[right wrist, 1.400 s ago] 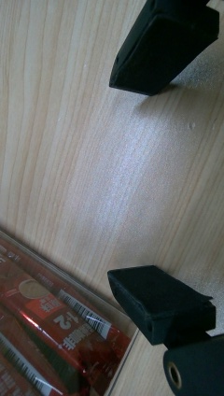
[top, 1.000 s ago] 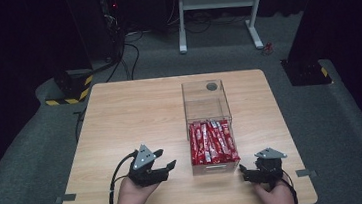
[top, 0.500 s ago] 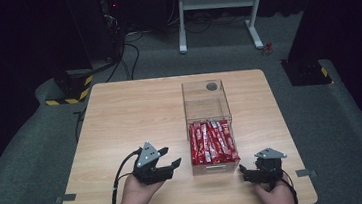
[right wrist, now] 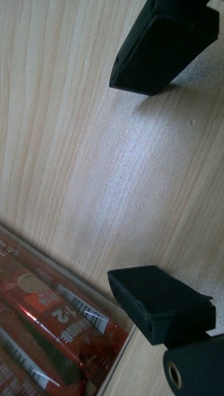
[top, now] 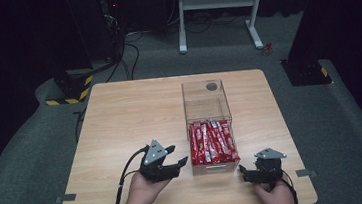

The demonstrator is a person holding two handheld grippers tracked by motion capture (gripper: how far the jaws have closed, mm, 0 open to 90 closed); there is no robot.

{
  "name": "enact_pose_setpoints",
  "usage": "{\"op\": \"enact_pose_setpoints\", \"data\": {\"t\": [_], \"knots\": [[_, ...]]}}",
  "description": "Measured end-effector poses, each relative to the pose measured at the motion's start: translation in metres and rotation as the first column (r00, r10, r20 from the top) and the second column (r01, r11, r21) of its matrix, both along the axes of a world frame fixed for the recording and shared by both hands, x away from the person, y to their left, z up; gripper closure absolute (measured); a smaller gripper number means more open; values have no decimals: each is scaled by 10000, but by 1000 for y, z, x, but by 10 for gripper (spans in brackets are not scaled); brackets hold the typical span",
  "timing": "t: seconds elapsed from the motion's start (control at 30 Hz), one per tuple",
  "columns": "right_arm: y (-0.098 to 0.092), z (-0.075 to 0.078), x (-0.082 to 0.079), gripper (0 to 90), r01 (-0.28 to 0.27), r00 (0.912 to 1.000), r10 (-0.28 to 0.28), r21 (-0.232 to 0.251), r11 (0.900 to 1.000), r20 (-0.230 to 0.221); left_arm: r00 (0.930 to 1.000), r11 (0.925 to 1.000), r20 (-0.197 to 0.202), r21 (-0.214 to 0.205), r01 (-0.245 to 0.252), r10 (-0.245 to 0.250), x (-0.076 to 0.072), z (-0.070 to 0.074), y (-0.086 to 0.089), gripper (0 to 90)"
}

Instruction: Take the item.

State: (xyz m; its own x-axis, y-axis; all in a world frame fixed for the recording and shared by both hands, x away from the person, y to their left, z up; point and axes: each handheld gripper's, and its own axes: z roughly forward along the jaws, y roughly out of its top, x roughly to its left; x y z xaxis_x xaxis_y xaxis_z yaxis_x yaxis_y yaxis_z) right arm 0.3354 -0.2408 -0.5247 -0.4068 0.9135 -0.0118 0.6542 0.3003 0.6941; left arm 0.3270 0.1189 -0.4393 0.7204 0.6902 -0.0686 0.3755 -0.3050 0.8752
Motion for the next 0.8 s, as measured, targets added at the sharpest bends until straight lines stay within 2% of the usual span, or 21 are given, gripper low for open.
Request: {"op": "enact_pose_setpoints", "data": {"t": [0.4, 0.8], "knots": [[0, 0, 0, 82, -40, 10000, 40, 9, 10000, -5, 9994, 9995, 102, 33, 319, -319, 5, 7, -19, 410], [0, 0, 0, 81, -49, 10000, 49, 12, 10000, -11, 9988, 9987, -14, 149, 486, -486, 14, 11, -36, 430]]}}
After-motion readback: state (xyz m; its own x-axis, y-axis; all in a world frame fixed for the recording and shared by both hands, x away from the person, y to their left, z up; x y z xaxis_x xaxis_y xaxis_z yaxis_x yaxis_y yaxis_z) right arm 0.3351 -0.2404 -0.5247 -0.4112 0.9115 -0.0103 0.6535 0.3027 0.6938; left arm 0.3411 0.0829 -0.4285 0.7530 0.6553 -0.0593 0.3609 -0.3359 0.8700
